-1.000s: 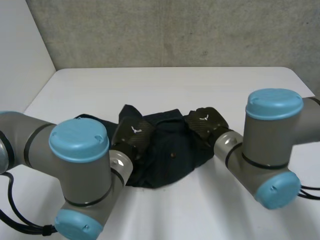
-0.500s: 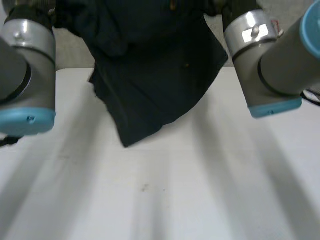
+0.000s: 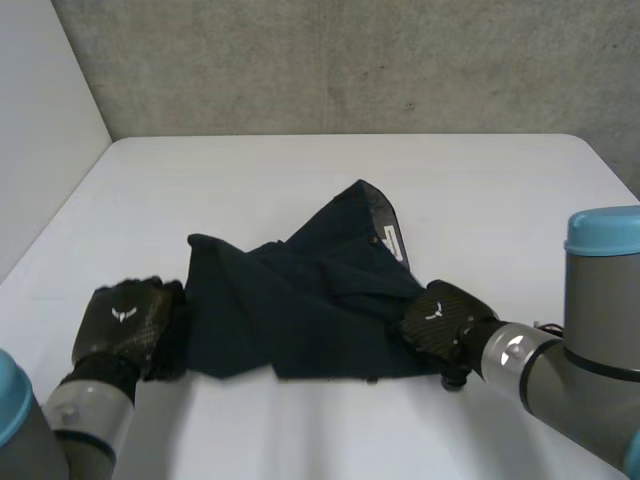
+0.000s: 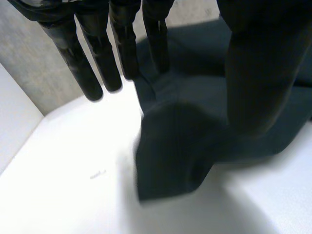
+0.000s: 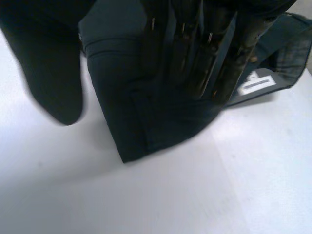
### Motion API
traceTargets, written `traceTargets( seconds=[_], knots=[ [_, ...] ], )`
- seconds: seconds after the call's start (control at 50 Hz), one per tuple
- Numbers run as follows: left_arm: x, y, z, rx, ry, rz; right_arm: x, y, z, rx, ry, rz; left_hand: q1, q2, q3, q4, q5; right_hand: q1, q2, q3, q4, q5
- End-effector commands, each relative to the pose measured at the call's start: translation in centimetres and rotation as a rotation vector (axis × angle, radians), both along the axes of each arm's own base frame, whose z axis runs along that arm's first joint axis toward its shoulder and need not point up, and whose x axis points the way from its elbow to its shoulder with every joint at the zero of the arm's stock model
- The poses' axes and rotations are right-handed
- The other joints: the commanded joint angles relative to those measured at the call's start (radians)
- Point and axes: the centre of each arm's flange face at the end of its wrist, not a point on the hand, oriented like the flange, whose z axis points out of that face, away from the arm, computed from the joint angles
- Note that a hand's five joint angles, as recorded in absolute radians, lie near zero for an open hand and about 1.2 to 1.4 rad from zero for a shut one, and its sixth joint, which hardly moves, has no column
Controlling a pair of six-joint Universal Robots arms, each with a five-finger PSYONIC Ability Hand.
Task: Fold the shorts.
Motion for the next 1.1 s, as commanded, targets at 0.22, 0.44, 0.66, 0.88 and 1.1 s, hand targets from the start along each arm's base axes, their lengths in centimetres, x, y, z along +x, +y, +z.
traceTargets(
  seconds=[0.22, 0.44, 0.66, 0.88, 1.1],
  knots=[
    [-0.7, -1.1, 7.4, -0.254, 0.0, -0.122, -2.1, -3.6, 8.7, -0.22, -0.538, -0.278, -0.182, -0.203, -0.206, -0.199, -0.198, -0.201, -0.278, -0.295, -0.297, -0.3],
    [-3.8, -10.2, 6.5, -0.229, -0.025, -0.271, -2.0, -3.2, 3.5, 0.077, -0.538, -0.381, -0.267, -0.288, -0.292, -0.285, -0.283, -0.254, -0.331, -0.348, -0.35, -0.353],
    [-3.5, -15.9, 0.8, 0.008, -0.217, -0.272, 0.1, -3.9, -0.7, 0.179, -0.475, -0.36, -0.221, -0.241, -0.245, -0.238, -0.236, -0.248, -0.325, -0.342, -0.344, -0.347],
    [-4.1, -18.2, -0.6, 0.014, -0.253, -0.274, 1.9, -6.6, -3.5, 0.131, -0.437, -0.373, 0.301, 0.281, 0.277, 0.284, 0.286, 0.051, -0.027, -0.043, -0.046, -0.048],
    [-6.1, -20.3, 3.1, -0.152, -0.241, -0.257, 5.1, -11.3, 2.4, -0.169, -0.48, -0.253, 0.865, 0.845, 0.841, 0.848, 0.85, 0.84, 0.763, 0.746, 0.744, 0.741]
  ],
)
